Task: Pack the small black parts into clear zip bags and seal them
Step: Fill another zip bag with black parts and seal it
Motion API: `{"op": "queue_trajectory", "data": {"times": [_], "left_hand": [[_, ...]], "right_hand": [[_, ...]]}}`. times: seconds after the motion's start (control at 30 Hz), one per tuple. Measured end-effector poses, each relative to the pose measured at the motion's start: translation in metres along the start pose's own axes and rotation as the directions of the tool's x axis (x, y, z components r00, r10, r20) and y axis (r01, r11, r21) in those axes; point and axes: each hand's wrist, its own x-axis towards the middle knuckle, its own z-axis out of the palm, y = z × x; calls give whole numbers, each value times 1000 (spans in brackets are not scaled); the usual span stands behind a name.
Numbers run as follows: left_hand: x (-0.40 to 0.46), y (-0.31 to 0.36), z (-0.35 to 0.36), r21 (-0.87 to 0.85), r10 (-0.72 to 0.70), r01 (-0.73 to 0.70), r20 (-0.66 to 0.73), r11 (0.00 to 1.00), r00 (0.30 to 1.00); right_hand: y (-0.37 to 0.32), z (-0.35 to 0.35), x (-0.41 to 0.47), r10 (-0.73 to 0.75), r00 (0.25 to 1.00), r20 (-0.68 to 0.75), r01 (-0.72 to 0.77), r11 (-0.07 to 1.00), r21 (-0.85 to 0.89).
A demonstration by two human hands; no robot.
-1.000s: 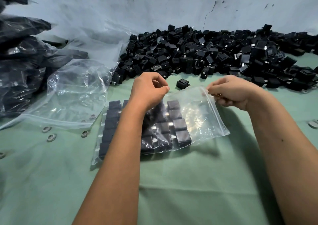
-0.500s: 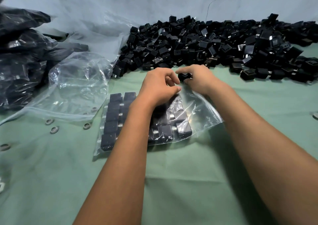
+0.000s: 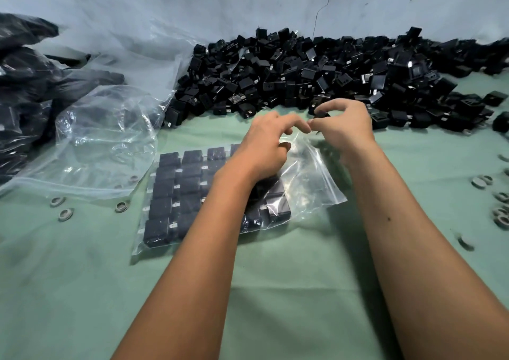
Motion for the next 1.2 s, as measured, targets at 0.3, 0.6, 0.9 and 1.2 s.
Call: {"op": "queue_trajectory", "data": {"times": [0.3, 0.6, 0.9, 1.2], "left_hand": [[4, -2, 1, 27, 39, -38, -22, 999, 999], [3, -4, -13, -75, -18, 8, -139, 997, 990], [5, 11, -19, -225, 27, -69, -185, 972, 982], [-5, -20, -37, -105, -208, 191, -199, 976, 958]], "right_hand": [[4, -38, 3, -30, 820, 571, -117, 969, 219], [-2, -28, -10, -62, 626, 778, 106, 994, -6], [-11, -12, -15, -190, 698, 691, 424, 887, -184], [-19, -12, -13, -67, 743, 666, 394, 848, -354]]}}
